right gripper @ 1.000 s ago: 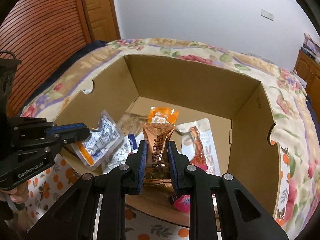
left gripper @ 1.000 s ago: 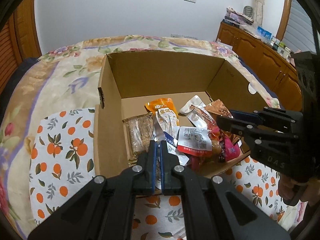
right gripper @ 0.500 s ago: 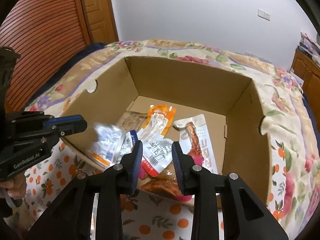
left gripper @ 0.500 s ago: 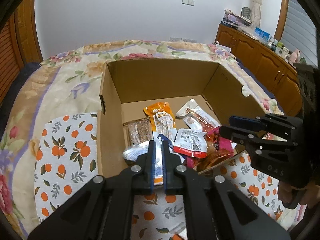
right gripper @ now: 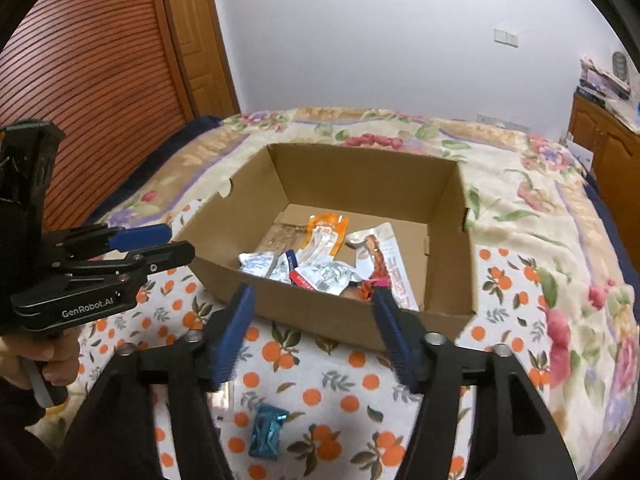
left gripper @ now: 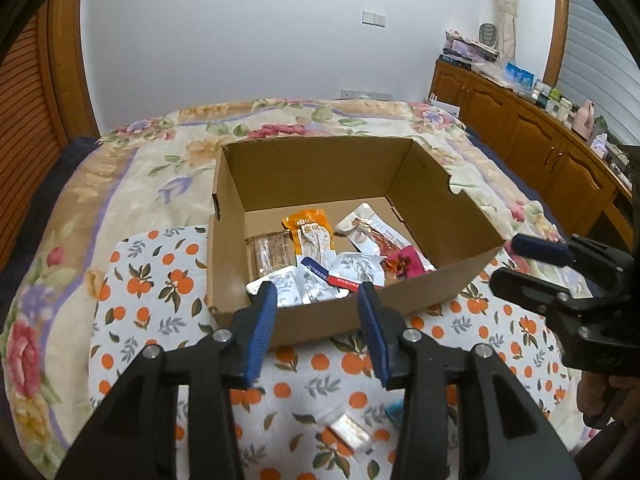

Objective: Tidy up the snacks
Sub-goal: 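Withdraw both tools and lower them toward the blue candy and small clear bag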

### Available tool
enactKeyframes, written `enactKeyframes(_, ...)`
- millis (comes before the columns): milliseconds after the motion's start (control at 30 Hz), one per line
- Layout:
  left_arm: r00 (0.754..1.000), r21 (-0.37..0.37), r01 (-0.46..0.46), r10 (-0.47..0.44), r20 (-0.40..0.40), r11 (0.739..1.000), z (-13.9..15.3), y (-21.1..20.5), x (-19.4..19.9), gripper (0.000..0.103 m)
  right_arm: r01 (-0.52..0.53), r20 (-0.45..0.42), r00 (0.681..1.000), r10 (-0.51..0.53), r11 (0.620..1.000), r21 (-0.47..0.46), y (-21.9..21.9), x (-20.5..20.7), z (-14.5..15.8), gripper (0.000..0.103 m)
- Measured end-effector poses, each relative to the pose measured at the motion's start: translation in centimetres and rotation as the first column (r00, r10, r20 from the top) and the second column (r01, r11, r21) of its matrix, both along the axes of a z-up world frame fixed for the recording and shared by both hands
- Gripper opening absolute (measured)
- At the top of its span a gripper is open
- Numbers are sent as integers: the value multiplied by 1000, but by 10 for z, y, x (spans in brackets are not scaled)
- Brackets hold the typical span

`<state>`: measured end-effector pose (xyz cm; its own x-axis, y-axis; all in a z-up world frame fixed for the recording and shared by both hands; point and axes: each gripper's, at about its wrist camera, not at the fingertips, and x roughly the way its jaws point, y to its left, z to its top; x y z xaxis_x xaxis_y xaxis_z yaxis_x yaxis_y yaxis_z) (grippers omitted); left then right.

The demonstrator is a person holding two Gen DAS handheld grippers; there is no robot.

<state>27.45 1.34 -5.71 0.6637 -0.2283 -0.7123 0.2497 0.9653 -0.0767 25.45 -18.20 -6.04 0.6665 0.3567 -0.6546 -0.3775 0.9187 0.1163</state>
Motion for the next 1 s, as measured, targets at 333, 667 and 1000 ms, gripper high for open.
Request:
enactKeyframes(333, 997, 16, -48, 47, 62, 999, 10, -2, -34, 88, 58, 60, 996, -59, 998, 11, -19, -31, 16, 103)
enactKeyframes(667, 995, 34, -81, 78, 60, 996, 2, 0, -66, 88, 56, 64, 996, -57, 998, 18, -22, -52, 7, 103)
enactKeyframes(1000, 995, 32, -79, 81, -66, 996, -36, -2, -83, 88, 8, -2, 1000, -8, 999, 46, -13, -69, -30, 103)
